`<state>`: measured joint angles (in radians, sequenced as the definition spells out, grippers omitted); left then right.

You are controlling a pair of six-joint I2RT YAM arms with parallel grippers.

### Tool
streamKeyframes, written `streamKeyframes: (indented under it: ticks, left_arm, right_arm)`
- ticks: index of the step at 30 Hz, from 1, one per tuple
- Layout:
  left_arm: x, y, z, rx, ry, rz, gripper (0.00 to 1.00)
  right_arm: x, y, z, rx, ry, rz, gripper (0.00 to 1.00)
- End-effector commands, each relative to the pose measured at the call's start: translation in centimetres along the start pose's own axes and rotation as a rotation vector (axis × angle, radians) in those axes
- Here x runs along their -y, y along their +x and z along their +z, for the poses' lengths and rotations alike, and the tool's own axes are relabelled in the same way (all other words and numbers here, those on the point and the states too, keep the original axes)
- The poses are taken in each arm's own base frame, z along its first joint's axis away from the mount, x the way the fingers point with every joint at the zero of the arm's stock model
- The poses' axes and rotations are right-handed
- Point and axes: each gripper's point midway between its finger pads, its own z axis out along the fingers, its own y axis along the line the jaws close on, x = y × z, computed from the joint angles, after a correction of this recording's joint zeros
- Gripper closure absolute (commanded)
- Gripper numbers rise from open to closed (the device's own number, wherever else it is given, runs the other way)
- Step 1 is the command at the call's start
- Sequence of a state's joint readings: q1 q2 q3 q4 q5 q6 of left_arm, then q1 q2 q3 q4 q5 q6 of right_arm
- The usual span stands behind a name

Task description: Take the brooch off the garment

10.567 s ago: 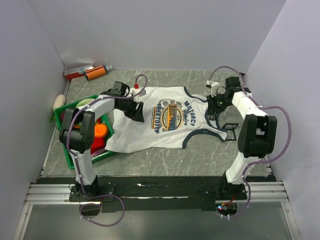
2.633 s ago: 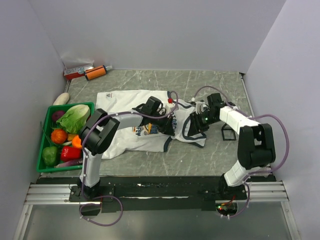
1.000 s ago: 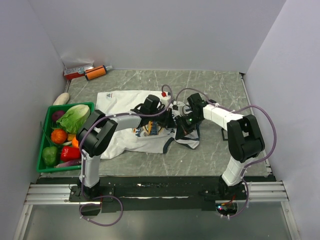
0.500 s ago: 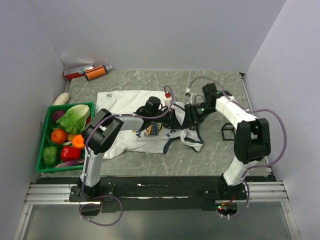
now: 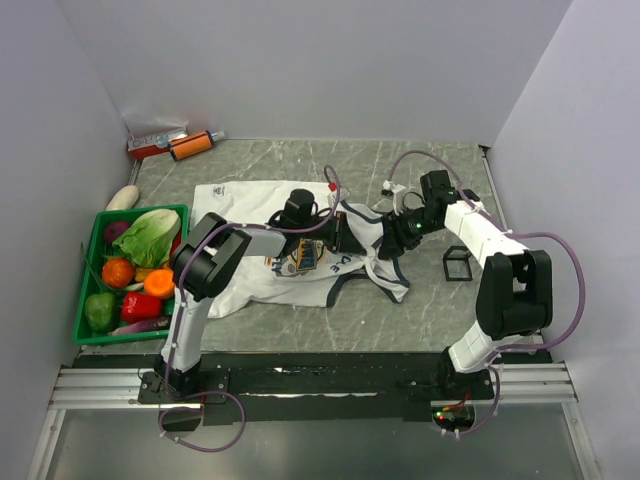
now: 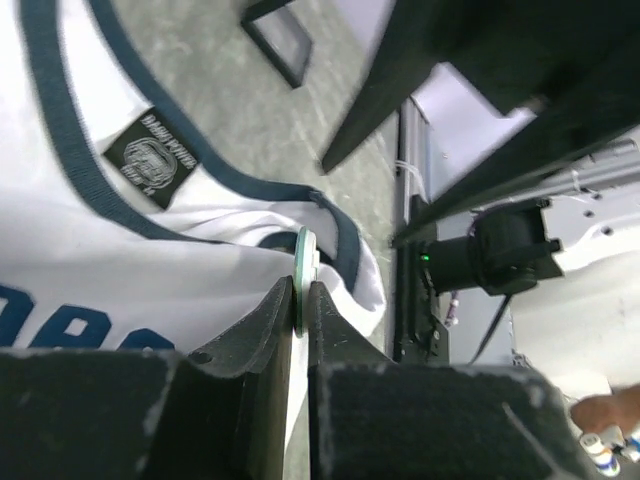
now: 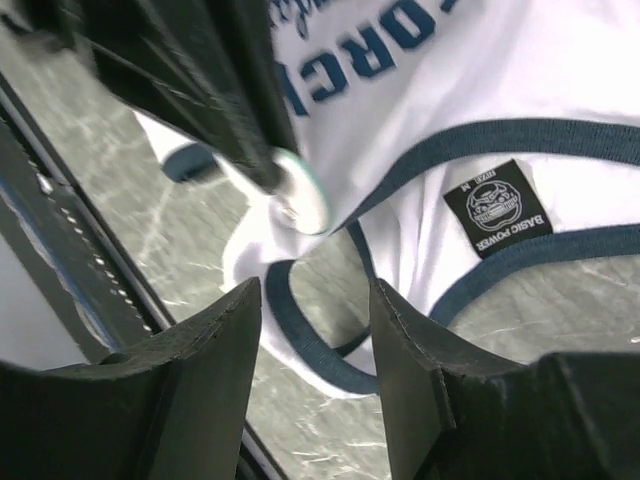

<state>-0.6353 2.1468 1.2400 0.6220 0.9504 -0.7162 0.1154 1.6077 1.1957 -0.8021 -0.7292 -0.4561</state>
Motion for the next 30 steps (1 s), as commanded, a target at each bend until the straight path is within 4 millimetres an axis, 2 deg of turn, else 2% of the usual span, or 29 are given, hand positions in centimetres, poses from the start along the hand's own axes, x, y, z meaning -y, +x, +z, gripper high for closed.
streamKeyframes:
  ticks: [1,14,20,23,26,28,29,30]
  left_arm:
    - [2.9,-0.9,0.2,-0.011,0.126,0.072,0.99]
    - [3.0,-0.6,0.4,-0.035,0.133,0.088,0.99]
    - [3.1,-0.7,0.4,-0.031,0.136,0.088,0.99]
    - [3.1,-0.5,0.4,-0.036,0.14,0.084,0.99]
    - [2.9,-0.4,0.5,-0.04,0.137,0.08,0.99]
    - [3.0,-0.5,0.5,-0.044,0.141,0.084,0.99]
    - [2.9,-0.4,0.5,-0.046,0.139,0.081,0.99]
    - [2.8,-0.3,0.5,-0.048,0.138,0.081,0.98]
  right_arm:
    - [0.7,-0.2,0.4,0.019,0.015,-0.087,0.45]
    - [-1.1,-0.4,2.1,0.015,-0.102,-0.05,0.43]
    - [-1.1,-0.2,2.8,-0.004,-0.112,-0.041,0.42]
    - [-1.2,-0.3,3.1,-0.006,-0.126,-0.035,0.46]
    - [-1.4,-0.2,3.1,-0.013,-0.142,-0.03,0.55]
    - [-1.4,-0.2,3.1,-0.01,-0.149,-0.031,0.64]
    - [-1.5,-0.2,3.2,-0.011,-0.155,-0.03,0.72]
    - [-1.6,-0.2,3.2,-0.01,-0.161,-0.029,0.74]
